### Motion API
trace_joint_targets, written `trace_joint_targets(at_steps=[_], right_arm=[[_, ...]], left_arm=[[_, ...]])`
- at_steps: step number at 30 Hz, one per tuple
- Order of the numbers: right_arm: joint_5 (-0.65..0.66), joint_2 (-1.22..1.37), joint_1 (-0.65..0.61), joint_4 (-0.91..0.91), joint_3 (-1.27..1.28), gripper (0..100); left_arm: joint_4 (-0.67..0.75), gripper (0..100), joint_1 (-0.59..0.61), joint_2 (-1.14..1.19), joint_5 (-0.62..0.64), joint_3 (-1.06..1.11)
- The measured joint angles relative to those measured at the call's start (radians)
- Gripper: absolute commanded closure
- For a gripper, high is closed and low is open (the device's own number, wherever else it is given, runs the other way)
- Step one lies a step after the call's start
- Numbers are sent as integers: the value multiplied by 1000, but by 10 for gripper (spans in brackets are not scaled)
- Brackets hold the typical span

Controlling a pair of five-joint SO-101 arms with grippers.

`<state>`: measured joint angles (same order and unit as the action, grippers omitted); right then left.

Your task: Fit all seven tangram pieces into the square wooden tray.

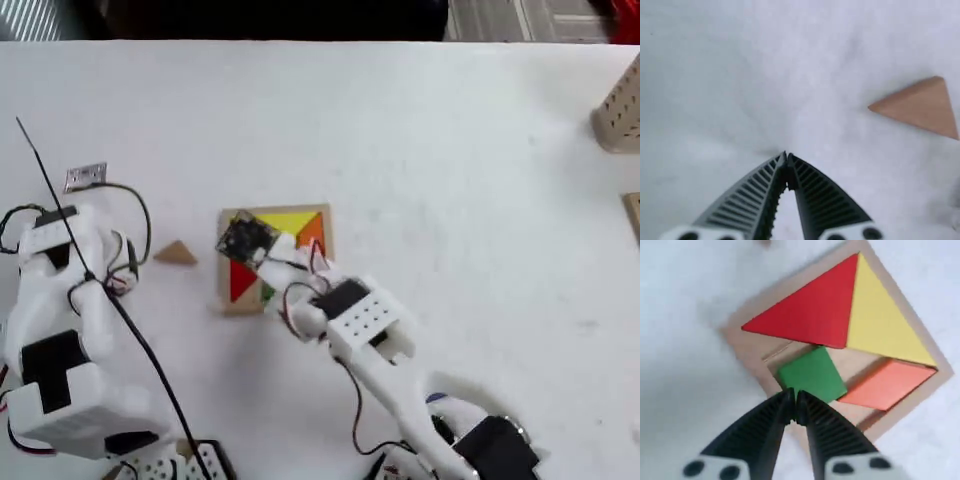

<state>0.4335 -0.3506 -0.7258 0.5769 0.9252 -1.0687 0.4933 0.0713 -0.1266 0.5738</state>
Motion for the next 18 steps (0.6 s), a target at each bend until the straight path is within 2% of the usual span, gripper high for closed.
trace_joint_targets(at_steps=[8, 18], right_arm=[[9, 107, -23, -51, -6, 979], [9, 270, -44, -26, -149, 979]], left_arm=[[0, 978, 0, 0, 0, 0], [0, 978, 0, 0, 0, 0]])
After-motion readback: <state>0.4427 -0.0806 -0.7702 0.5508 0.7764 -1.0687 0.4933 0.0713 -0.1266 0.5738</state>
